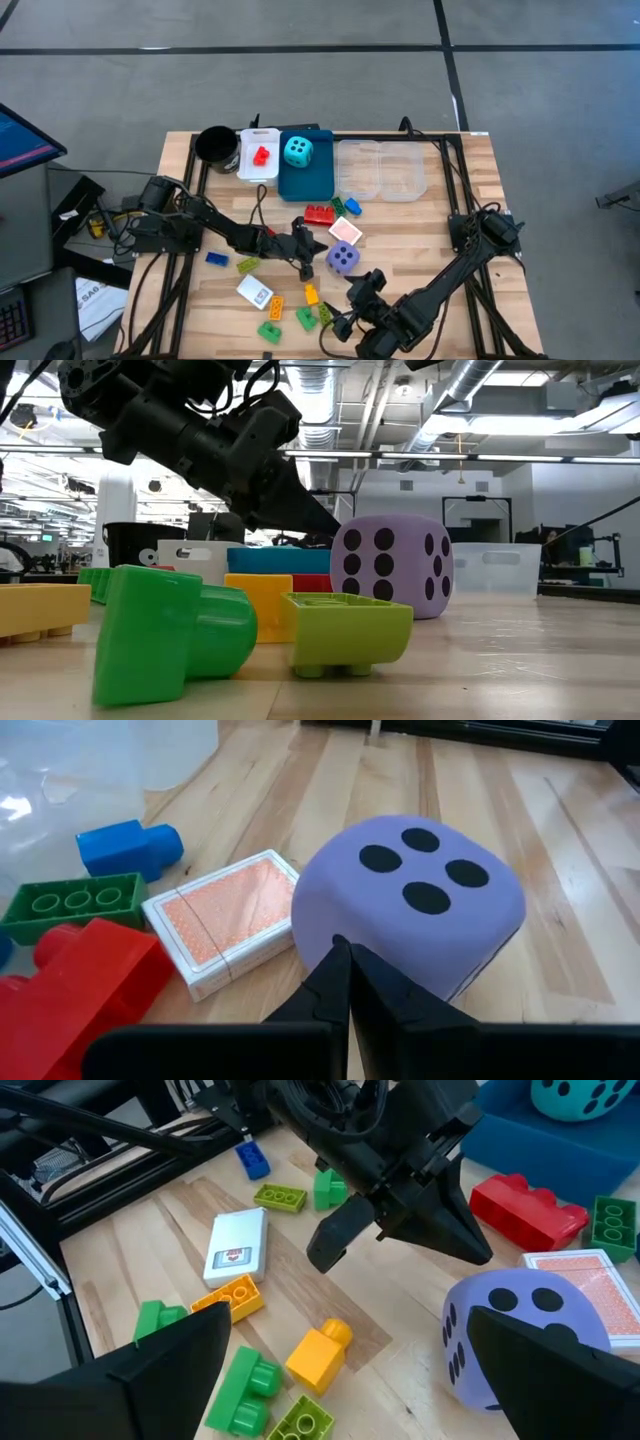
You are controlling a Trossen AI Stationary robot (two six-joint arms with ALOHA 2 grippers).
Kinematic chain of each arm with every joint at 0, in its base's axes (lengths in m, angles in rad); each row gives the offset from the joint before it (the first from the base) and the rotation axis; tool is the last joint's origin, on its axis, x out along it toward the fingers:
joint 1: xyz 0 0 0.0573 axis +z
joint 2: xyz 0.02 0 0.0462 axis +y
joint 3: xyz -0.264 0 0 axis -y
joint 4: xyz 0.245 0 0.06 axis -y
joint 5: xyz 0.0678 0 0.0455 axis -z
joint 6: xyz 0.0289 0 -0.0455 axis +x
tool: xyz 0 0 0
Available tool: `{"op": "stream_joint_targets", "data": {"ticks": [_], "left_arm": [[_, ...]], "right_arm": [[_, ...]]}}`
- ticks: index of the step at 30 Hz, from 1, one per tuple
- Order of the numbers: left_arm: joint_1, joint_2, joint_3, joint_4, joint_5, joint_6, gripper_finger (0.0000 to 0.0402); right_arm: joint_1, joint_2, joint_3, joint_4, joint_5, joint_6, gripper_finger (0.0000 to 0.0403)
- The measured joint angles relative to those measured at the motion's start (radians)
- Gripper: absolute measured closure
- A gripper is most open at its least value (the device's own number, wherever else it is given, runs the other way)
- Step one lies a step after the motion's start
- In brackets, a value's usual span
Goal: Pick & Place Toys
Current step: Put the violet dice into the blue bin
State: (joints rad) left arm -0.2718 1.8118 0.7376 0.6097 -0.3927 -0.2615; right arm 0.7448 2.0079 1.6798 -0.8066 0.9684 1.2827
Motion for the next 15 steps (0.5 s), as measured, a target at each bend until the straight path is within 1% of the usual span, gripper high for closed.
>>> {"op": "stream_joint_targets", "data": {"ticks": [8, 15], "left_arm": [[0.001, 0.000, 0.000, 0.000, 0.000, 0.002, 0.0402], [0.029, 0.000, 0.000, 0.001, 0.001, 0.002, 0.0401]], "right_arm": [[0.000, 0.000, 0.000, 0.000, 0.000, 0.000, 0.0003], [0.000, 0.000, 0.000, 0.001, -0.001, 0.000, 0.0003]]}}
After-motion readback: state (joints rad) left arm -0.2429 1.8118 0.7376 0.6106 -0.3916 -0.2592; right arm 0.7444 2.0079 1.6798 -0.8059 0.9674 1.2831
